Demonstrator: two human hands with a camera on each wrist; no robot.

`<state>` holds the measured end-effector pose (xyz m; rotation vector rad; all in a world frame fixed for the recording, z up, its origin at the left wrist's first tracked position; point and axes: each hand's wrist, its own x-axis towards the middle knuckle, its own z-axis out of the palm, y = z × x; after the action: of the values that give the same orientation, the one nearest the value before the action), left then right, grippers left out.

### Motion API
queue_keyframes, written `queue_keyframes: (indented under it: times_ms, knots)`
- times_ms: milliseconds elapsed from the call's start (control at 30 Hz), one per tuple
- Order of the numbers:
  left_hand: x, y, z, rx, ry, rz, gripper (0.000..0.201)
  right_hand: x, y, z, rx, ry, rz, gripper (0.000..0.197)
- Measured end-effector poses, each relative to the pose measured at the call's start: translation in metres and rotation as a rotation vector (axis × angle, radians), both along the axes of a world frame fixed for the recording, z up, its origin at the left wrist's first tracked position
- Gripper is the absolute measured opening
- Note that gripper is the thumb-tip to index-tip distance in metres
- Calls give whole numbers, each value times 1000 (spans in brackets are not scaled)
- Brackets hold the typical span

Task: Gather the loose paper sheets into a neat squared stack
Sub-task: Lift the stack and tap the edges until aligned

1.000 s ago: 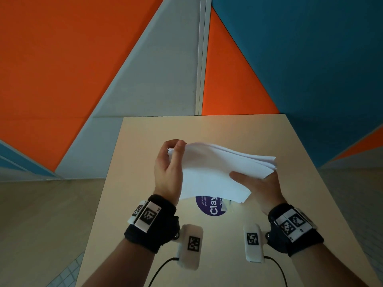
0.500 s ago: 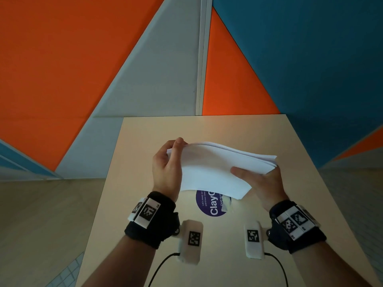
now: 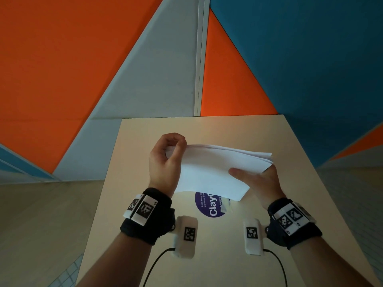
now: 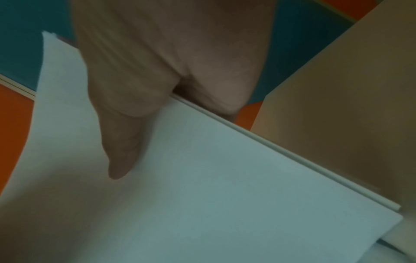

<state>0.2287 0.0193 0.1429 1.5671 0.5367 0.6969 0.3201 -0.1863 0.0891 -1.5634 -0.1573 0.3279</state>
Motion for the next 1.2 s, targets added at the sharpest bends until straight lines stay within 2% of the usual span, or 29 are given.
queue_keyframes:
  times_ms: [67, 133, 200, 333, 467, 567, 866, 933, 1033, 1200]
  knots:
    - [0, -1, 6, 228, 39, 33, 16, 1, 0, -2, -12, 4, 0, 31]
    - [2, -10, 16, 590, 98, 46, 23, 2, 1, -4, -30, -7, -4, 28]
    - [7, -28, 26, 828, 196, -33, 30, 1, 2, -4, -35, -19, -4, 27]
    - [20, -63, 32, 1018, 333, -259, 38, 2, 0, -5, -54, -45, -7, 32]
    - [38, -80, 36, 1177, 455, -386, 50, 2, -2, -7, -58, -57, 44, 35]
    - [44, -90, 38, 1318, 531, -448, 59, 3, -1, -7, -20, -4, 33, 40]
    - [46, -88, 40, 1453, 490, -560, 59, 4, -1, -5, -1, -11, 55, 32]
    - [47, -86, 39, 1429, 509, -607, 59, 4, -3, -2, 4, -16, 46, 35]
    - [47, -78, 43, 1329, 532, -686, 60, 3, -12, 4, 35, -84, 66, 25]
    - [50, -62, 49, 1352, 605, -806, 34, 3, -33, 7, 78, -92, 37, 23]
